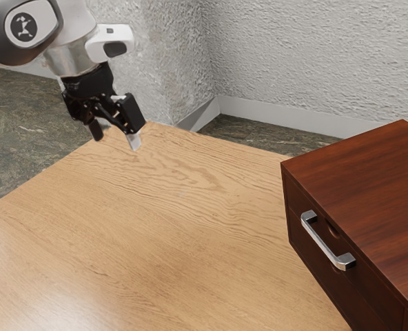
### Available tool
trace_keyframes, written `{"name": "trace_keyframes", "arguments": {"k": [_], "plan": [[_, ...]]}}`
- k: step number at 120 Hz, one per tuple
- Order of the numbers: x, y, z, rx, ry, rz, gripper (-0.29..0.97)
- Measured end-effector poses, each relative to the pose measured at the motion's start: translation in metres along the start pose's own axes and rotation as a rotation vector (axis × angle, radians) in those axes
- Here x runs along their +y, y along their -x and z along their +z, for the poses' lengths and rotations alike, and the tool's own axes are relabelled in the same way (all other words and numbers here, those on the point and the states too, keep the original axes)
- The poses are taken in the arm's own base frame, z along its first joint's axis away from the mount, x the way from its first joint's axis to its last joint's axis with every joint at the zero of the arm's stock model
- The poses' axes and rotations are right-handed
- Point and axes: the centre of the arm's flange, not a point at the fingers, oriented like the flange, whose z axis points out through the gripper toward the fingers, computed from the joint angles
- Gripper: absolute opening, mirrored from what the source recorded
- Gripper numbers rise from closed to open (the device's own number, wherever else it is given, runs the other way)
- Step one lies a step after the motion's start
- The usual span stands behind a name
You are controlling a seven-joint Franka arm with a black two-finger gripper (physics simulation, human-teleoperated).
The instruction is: Pull the drawer handle with one arm to open the drawer
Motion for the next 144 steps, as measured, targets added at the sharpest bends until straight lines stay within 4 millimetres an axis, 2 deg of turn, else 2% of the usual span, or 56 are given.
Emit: {"name": "trace_keyframes", "arguments": {"k": [9,33,35,42,45,50,58,71,79,93,122,144], "plan": [[-0.006,0.001,0.001,-0.010,-0.004,-0.013,0.68],[0.010,0.003,-0.001,-0.020,0.009,0.017,0.68],[0.009,0.005,-0.011,-0.004,0.013,0.014,0.68],[0.002,0.016,-0.067,0.091,0.024,-0.010,0.68],[-0.001,0.022,-0.084,0.116,0.029,-0.030,0.68],[-0.001,0.028,-0.098,0.130,0.036,-0.070,0.68],[0.010,0.034,-0.106,0.120,0.062,-0.152,0.68],[0.052,0.032,-0.099,0.080,0.094,-0.283,0.68],[0.070,0.028,-0.092,0.058,0.103,-0.368,0.68],[0.089,0.017,-0.075,0.019,0.103,-0.516,0.68],[0.122,0.005,-0.059,-0.001,0.115,-0.739,0.68],[0.164,0.000,-0.015,-0.017,0.121,-0.821,0.68]]}}
